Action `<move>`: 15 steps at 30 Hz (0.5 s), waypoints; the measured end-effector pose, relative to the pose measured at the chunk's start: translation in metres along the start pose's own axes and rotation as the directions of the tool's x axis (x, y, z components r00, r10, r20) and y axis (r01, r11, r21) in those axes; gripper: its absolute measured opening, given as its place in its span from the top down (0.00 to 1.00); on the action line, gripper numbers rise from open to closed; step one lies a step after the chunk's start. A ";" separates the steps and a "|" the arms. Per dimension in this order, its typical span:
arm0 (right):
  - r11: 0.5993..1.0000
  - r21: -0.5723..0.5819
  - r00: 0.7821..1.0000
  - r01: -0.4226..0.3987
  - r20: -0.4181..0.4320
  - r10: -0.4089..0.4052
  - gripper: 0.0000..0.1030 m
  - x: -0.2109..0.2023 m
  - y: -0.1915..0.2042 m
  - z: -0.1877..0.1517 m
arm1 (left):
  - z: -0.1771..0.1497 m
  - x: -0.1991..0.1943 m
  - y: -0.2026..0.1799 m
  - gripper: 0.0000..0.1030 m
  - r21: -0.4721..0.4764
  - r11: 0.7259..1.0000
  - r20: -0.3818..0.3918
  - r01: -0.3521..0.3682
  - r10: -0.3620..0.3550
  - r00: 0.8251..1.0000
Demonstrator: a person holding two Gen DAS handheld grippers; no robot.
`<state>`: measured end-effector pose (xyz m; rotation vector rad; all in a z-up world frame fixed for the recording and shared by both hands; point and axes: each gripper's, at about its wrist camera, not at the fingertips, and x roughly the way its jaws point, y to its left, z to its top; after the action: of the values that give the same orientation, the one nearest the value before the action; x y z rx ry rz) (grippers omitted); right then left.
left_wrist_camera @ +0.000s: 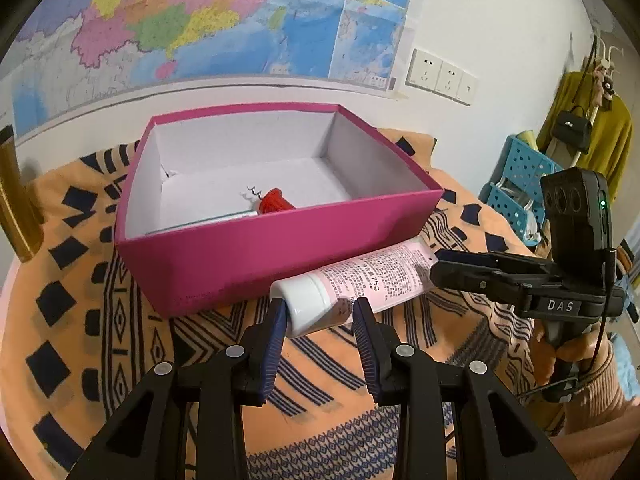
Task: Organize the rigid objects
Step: 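Carry the pink-printed tube with the right gripper over the pink box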
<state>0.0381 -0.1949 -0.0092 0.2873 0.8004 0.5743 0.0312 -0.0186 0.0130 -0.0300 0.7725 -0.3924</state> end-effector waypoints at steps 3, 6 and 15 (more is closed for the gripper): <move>1.000 -0.005 1.000 0.002 0.008 -0.002 0.51 -0.002 0.000 0.002 | 0.004 -0.001 -0.002 0.68 0.008 1.000 0.010 -0.003 0.003 1.000; 1.000 -0.011 1.000 0.006 0.015 -0.006 0.51 -0.004 0.001 0.005 | 0.006 -0.003 -0.002 0.68 0.009 1.000 0.020 -0.005 0.005 1.000; 0.999 -0.032 0.999 0.012 0.035 -0.011 0.51 -0.007 0.003 0.015 | 0.012 -0.004 -0.003 0.68 0.013 1.000 0.034 -0.014 0.014 0.999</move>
<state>0.0440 -0.1970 0.0067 0.2623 0.7578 0.5694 0.0360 -0.0211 0.0248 -0.0187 0.7362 -0.3827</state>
